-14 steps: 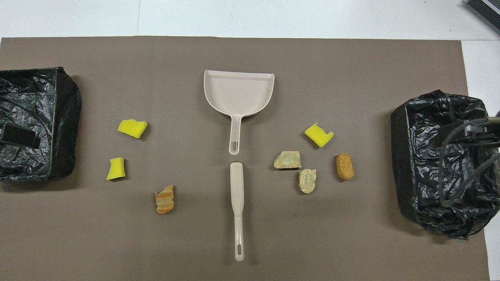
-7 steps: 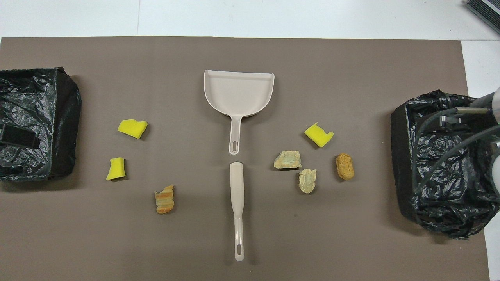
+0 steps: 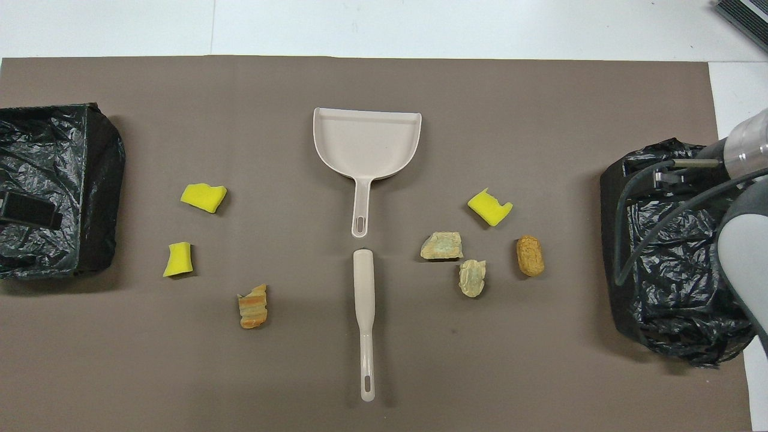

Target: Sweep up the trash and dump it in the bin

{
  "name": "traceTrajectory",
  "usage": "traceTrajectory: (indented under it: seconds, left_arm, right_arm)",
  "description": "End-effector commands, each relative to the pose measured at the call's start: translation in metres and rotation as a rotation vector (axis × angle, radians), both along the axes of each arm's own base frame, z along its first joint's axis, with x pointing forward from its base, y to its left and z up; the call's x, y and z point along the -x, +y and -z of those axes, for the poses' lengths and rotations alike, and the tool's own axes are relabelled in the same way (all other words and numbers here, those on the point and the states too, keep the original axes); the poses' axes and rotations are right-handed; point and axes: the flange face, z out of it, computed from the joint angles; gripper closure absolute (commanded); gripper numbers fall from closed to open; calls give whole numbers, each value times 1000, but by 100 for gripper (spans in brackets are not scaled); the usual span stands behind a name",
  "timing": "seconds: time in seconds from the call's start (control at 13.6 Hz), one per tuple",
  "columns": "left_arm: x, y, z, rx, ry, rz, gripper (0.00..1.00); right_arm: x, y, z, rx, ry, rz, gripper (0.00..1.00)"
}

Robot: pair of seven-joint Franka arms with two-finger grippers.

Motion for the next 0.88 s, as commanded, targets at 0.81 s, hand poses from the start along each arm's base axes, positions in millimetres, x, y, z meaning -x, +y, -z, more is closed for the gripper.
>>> traceTrajectory:
  seconds: [0.81]
  left_arm:
    - [23,-12,44,56,1,16,0]
  right_arm:
    - [-103,300,174,-235,-126,272,0]
